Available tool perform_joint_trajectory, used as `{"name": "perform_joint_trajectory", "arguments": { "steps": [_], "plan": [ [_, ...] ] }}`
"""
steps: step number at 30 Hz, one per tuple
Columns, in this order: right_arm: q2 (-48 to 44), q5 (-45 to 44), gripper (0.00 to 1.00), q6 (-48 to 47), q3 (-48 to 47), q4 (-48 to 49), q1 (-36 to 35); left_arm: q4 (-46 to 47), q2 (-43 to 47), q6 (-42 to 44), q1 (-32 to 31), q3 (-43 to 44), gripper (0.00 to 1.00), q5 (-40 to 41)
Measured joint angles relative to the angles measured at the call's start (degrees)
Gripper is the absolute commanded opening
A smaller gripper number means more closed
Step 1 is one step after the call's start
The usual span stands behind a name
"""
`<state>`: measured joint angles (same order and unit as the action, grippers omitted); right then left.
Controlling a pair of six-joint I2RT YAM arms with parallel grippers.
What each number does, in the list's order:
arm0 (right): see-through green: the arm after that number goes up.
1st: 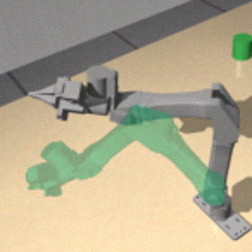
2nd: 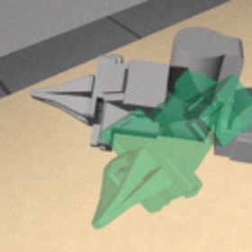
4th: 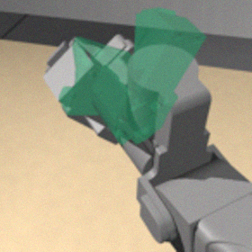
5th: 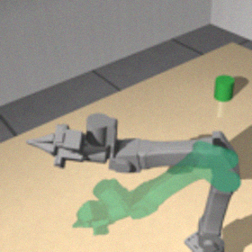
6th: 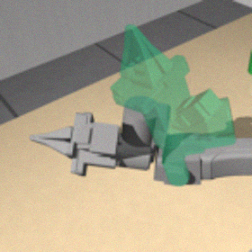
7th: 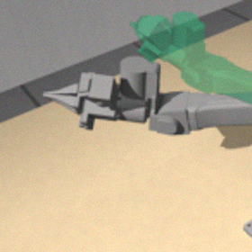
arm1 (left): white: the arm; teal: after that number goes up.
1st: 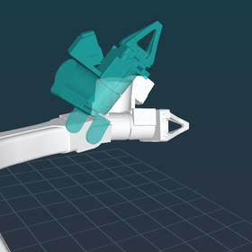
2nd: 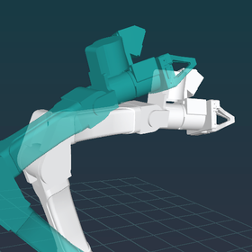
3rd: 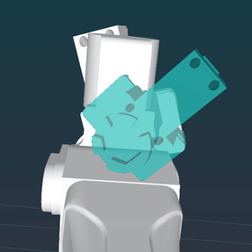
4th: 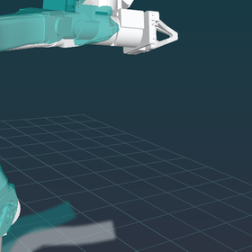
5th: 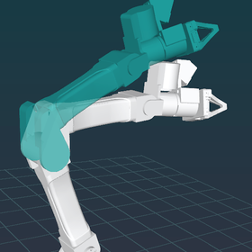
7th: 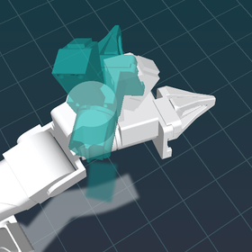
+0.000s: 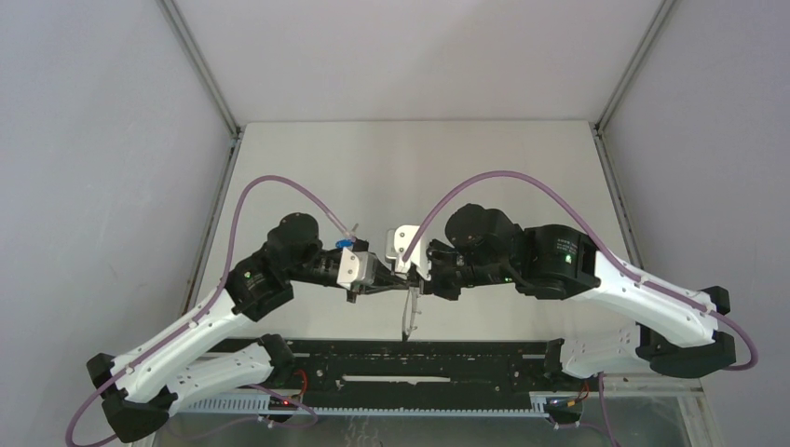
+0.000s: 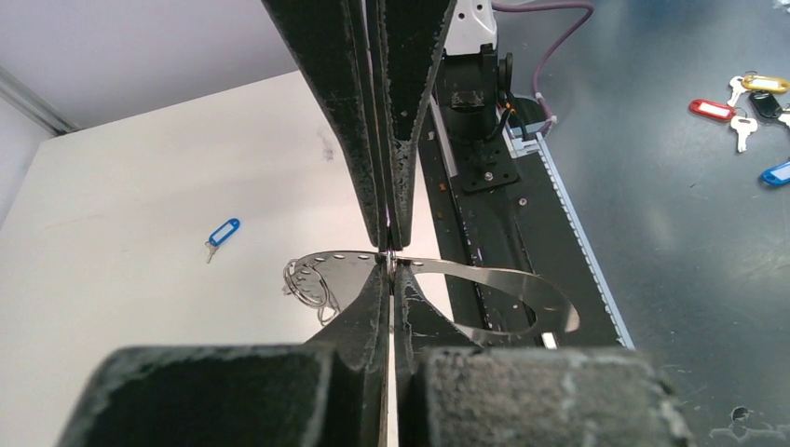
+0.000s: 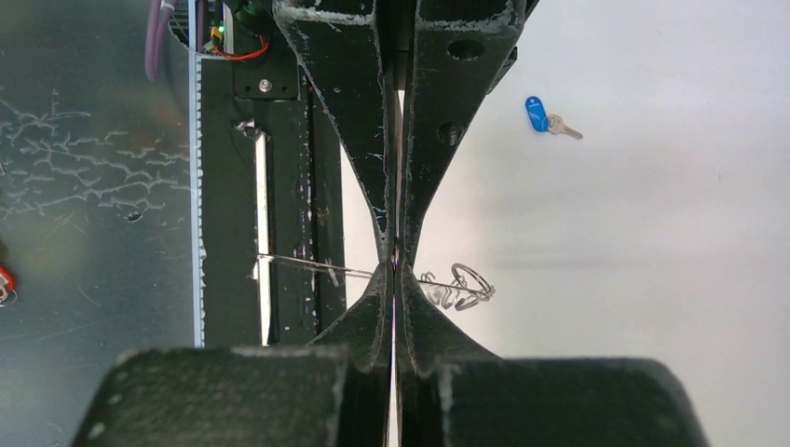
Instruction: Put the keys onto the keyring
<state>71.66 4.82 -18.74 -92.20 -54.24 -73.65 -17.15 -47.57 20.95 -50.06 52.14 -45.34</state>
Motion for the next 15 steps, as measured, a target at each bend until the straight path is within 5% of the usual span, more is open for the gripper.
{"name": "perform_joint_trajectory", "arguments": {
  "steps": [3,9,15],
  "plan": [
    [-0.1,0.3,0.0,0.0,0.0,0.1,0.0,0.0,0.0,0.0,0.0,0.0,0.0,-0.2],
    [-4.2,2.9,0.36,1.4,4.7,5.1,2.1,0.6,0.4,-0.9,0.3,0.0,0.0,-0.4],
    [-15.3,8.9,0.45,5.4,13.0,13.8,11.0,4.4,0.6,-7.2,1.3,-0.9,0.0,0.3]
  ]
}}
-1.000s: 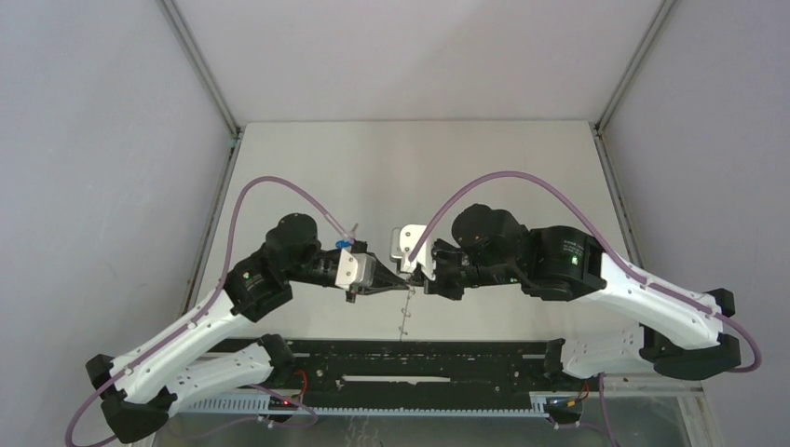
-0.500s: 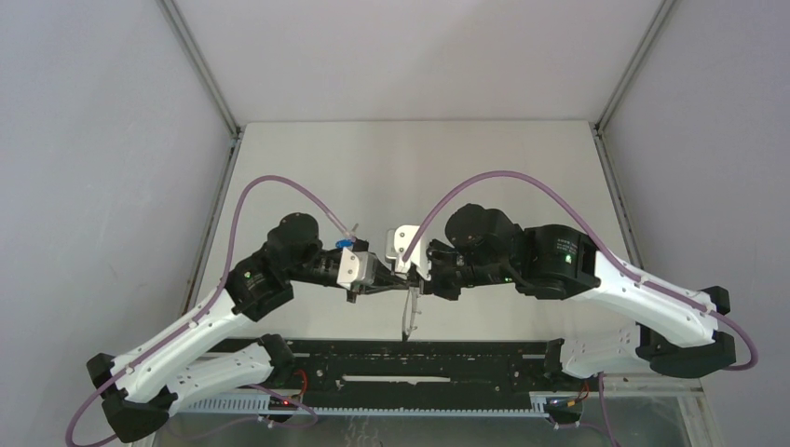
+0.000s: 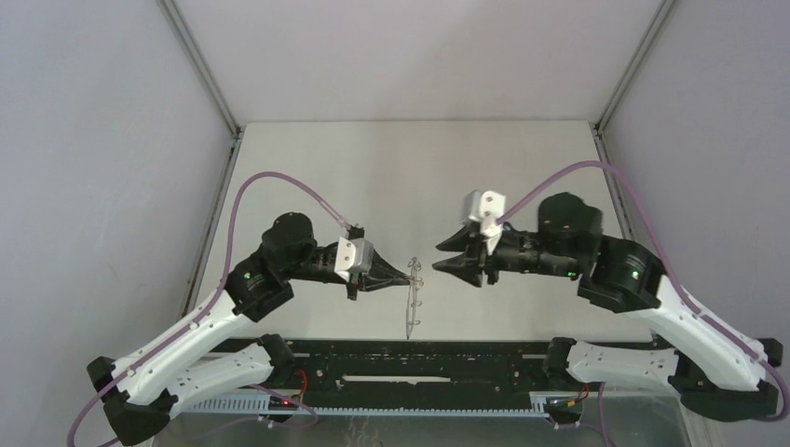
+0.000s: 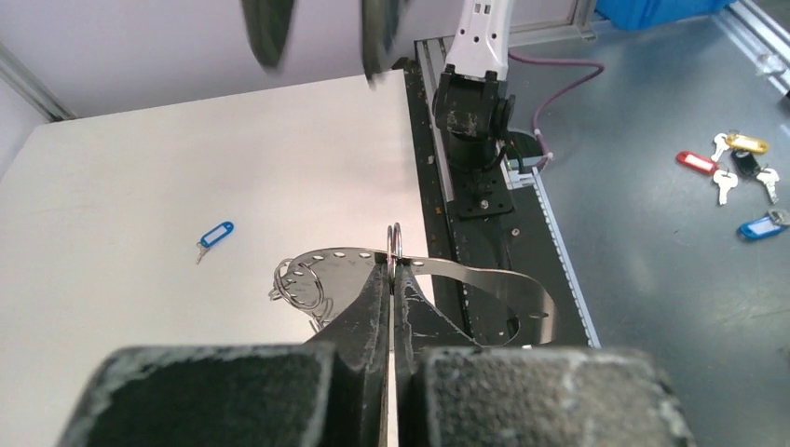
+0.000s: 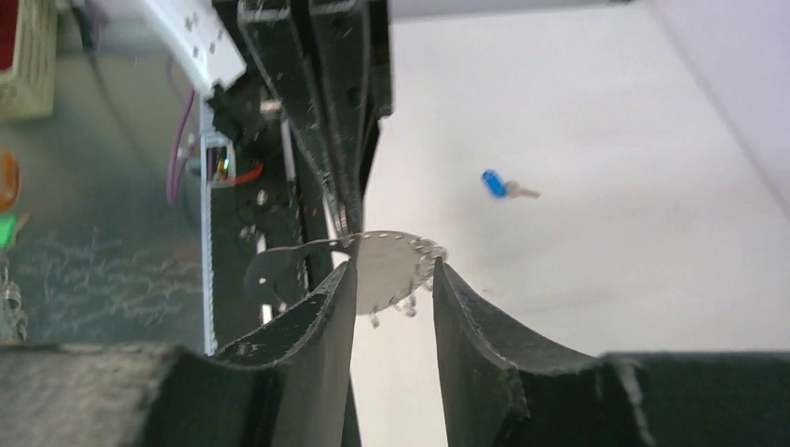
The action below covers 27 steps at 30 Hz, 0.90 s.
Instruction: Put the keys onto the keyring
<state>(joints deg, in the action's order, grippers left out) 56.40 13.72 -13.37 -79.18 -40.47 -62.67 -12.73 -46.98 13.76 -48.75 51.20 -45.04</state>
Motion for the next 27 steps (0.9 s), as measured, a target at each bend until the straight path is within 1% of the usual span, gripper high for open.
{"name": "perform_joint_trajectory", "arguments": {
  "steps": [3,9,10,11,12,15,20,22,23,25,27],
  "plan": [
    [-4.1,4.1,0.46,2.4,1.7,4.8,4.8,2.2,0.1,-2.7,0.2,-0.8,0.0,-0.1],
    [-5.8,9.7,0.47,4.7,3.3,9.1,7.3,6.3,0.5,-6.4,0.2,-0.9,0.0,-0.1],
    [-5.8,10.1,0.51,5.0,3.8,9.4,8.0,6.8,0.6,-6.5,0.2,-0.9,0.0,-0.1],
    [-5.8,10.2,0.58,5.5,4.3,9.7,8.9,7.1,0.8,-6.4,0.2,-0.9,0.0,0.0],
    [-5.7,9.9,0.61,6.2,4.9,10.0,10.1,7.1,0.9,-6.2,0.2,-0.9,0.0,0.2],
    [-4.6,6.3,0.66,9.0,6.7,9.9,15.5,5.6,1.0,-4.2,0.2,-0.9,0.0,2.3],
    [-0.5,-3.2,0.66,15.8,11.1,11.1,26.8,-0.5,0.4,-0.1,0.6,-0.9,0.0,6.1],
    [1.5,-8.0,0.72,18.8,15.5,12.7,30.9,-3.1,0.1,0.5,1.1,-0.9,0.0,7.3],
    [2.6,-10.4,0.74,20.3,17.6,13.1,32.7,-4.3,0.0,0.8,1.5,-0.9,0.0,7.5],
    [5.9,-15.2,0.74,23.2,20.9,13.3,36.0,-7.0,-0.5,1.2,2.8,-0.9,0.0,8.2],
    [9.3,-18.7,0.72,25.5,22.3,14.0,37.9,-9.1,-1.3,1.4,3.8,-0.9,0.0,8.8]
  ]
}}
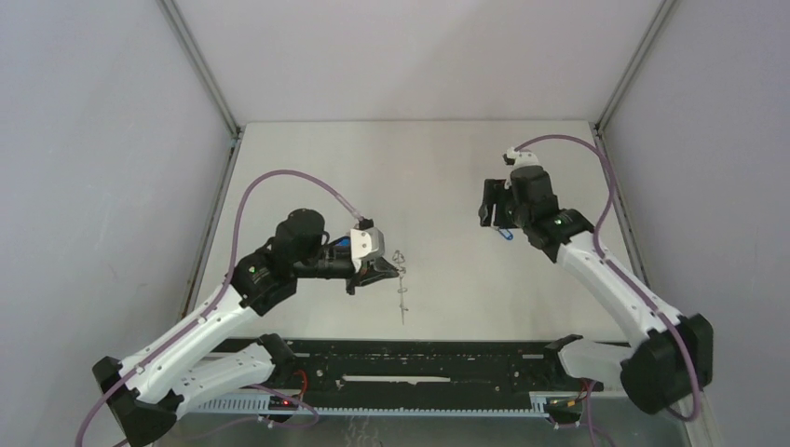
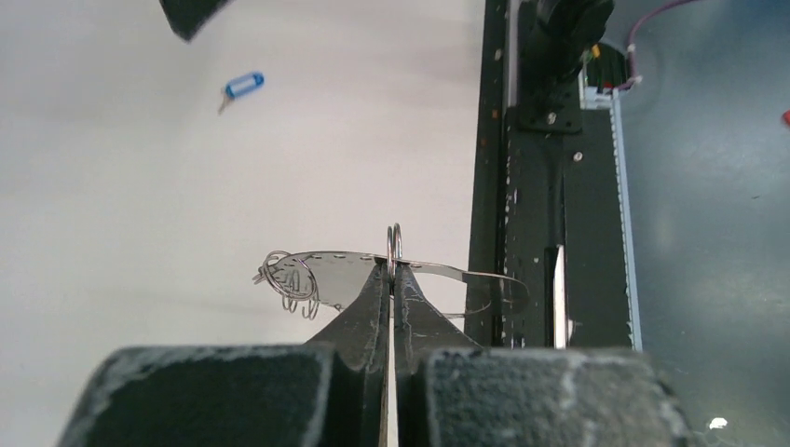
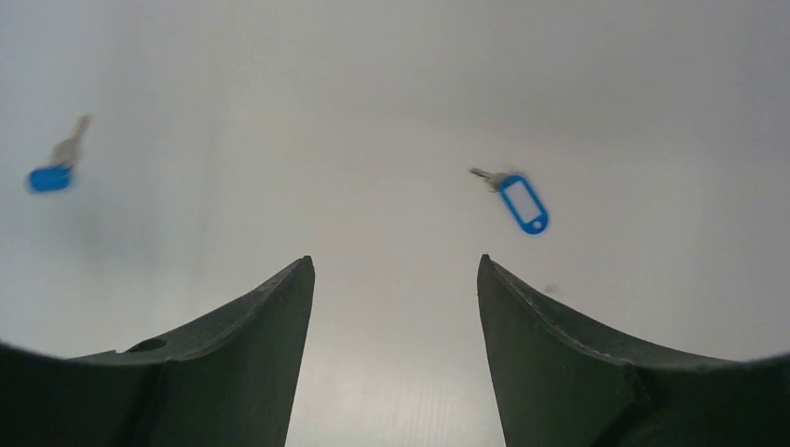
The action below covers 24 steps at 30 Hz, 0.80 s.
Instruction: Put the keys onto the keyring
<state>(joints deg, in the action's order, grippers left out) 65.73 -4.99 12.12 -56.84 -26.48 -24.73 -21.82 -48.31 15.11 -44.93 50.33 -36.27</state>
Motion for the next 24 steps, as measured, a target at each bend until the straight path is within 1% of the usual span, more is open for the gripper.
{"name": "perform_joint_trajectory", "arguments": {
  "steps": [6,9,11,13,17,21,24],
  "plan": [
    [15.6,-7.6,0.7,4.8,0.7,8.2,4.5,-6.9,-2.4,1.0,2.6,0.1,0.0,1.6],
    [22.2,-9.7,0.68,5.6,0.7,11.0,5.1,-10.4,-4.0,1.5,3.6,0.8,0.0,2.5],
    [25.5,-10.8,0.64,6.0,0.4,11.7,5.2,-13.1,-5.6,1.7,4.2,2.2,0.0,3.4],
    [27.8,-11.8,0.61,6.6,0.0,12.3,5.2,-14.7,-6.8,1.9,4.7,3.4,0.0,4.2],
    [29.5,-12.8,0.55,8.0,-0.7,12.7,5.2,-16.2,-6.8,1.9,5.1,3.7,0.0,4.7],
    [31.3,-13.2,0.51,9.2,-1.2,13.8,5.2,-17.3,-7.4,1.8,5.2,3.9,0.0,4.6],
    [32.7,-13.5,0.5,9.9,-1.3,14.0,5.2,-18.2,-8.8,1.4,5.4,4.9,0.0,4.7]
  ]
}}
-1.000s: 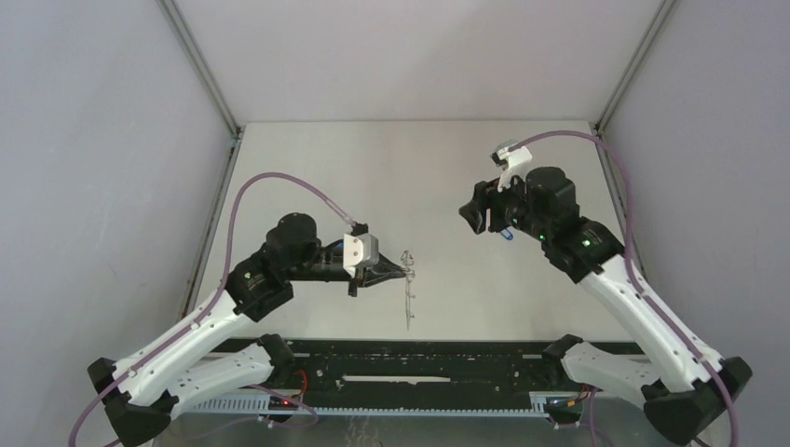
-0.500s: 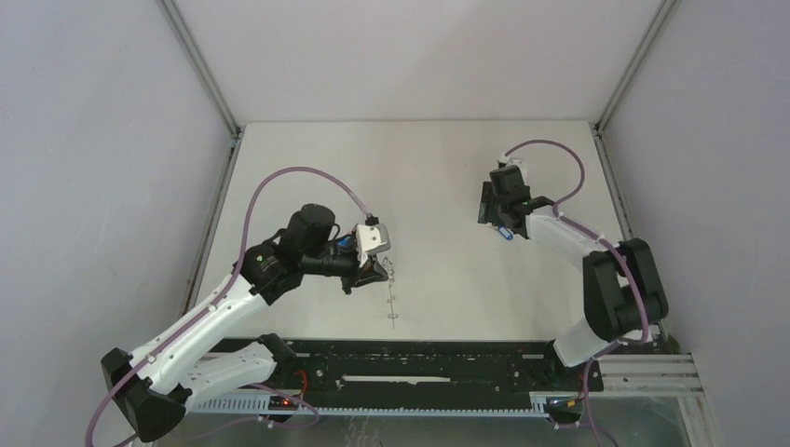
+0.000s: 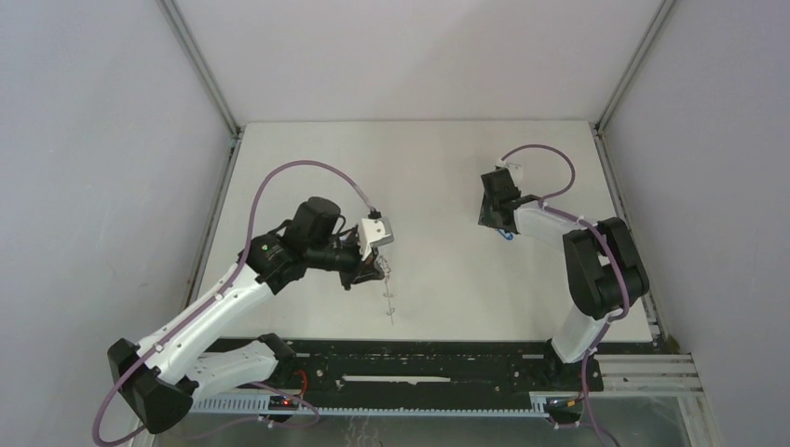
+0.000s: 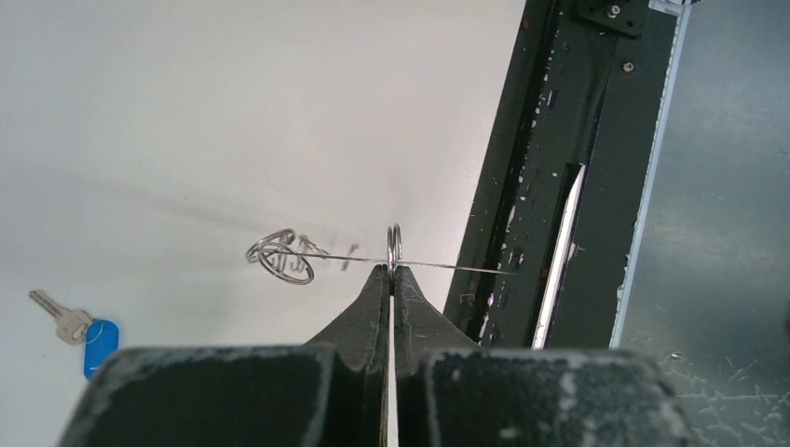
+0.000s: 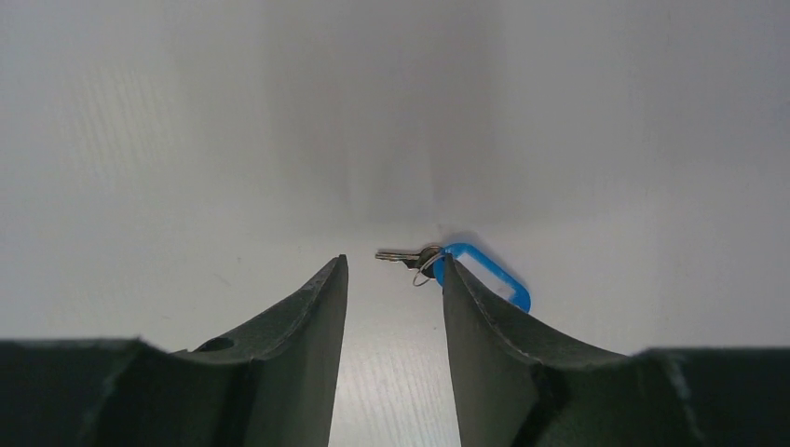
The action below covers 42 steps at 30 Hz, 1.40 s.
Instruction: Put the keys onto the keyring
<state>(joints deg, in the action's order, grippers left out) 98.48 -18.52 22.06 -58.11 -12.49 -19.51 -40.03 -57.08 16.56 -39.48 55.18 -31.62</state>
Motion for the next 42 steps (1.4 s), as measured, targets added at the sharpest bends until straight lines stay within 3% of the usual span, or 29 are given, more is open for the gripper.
{"name": "perform_joint_trajectory", "arguments": {
  "steps": [18,29,35,42],
  "plan": [
    [3.2,1.5,0.44,5.4,-1.5,-2.6,2.3,0.4,-7.5,-1.0,2.8,3.5,0.0,0.4],
    [4.5,3.1,0.22,7.9,-2.7,-3.3,3.0,0.5,-7.9,-1.1,2.9,4.1,0.0,0.5],
    [4.5,3.7,0.0,8.3,-2.7,-3.3,3.0,0.5,-7.9,-1.0,2.9,4.1,0.0,0.5],
    [3.8,5.2,0.0,8.1,-2.8,-3.3,1.5,0.5,-7.7,-1.0,2.9,4.1,0.0,1.1]
  ]
}}
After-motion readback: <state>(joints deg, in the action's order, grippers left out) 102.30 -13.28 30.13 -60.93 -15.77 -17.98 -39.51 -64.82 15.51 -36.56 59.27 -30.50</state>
